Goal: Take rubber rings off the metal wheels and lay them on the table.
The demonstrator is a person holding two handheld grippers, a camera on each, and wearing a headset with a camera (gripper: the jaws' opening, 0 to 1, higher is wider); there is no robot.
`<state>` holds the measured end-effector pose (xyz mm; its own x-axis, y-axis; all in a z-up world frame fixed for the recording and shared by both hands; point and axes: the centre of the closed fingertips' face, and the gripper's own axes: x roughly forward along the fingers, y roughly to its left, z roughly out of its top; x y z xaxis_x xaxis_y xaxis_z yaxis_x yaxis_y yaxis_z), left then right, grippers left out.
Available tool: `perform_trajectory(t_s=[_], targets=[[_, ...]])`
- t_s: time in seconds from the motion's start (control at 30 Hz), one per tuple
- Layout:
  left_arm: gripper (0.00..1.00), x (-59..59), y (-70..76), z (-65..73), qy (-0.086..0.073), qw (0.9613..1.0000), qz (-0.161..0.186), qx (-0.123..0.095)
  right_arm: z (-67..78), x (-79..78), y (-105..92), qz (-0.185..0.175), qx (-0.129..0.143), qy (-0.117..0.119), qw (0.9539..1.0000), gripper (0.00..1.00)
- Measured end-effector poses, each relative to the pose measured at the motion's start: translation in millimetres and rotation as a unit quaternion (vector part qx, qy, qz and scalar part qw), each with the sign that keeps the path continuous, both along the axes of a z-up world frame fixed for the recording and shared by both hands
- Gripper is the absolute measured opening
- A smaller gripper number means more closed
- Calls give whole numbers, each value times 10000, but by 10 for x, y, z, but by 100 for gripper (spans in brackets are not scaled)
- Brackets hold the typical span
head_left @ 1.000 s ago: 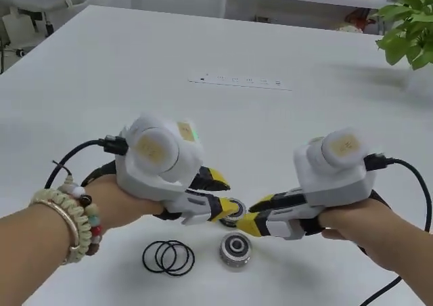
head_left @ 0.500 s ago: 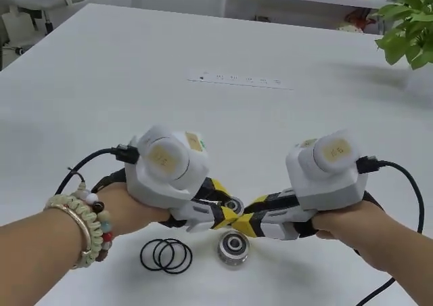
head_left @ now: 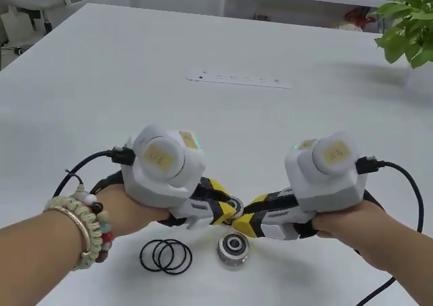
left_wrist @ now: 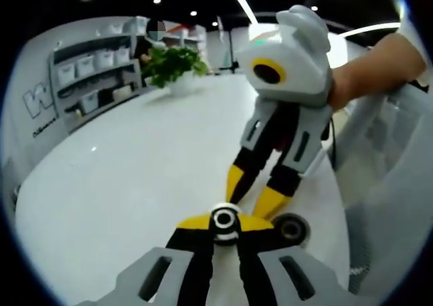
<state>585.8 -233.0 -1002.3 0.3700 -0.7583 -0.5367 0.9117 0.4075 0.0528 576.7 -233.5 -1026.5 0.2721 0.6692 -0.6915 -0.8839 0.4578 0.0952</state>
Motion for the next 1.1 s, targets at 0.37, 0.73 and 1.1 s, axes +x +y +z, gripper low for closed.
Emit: perform_trajectory(t_s=[0.37, 0.73, 1.1], targets=[[13, -4, 18, 5, -26, 9999, 33, -102, 20, 15, -29, 138, -243, -280, 9992, 1], [13, -5, 29, 3, -77, 9999, -5, -107, 34, 56, -92, -655, 336, 581, 9956, 0], [13, -3, 28, 9, -79, 9998, 16, -187, 129, 127, -108, -1739, 1225, 1604, 9638, 0]])
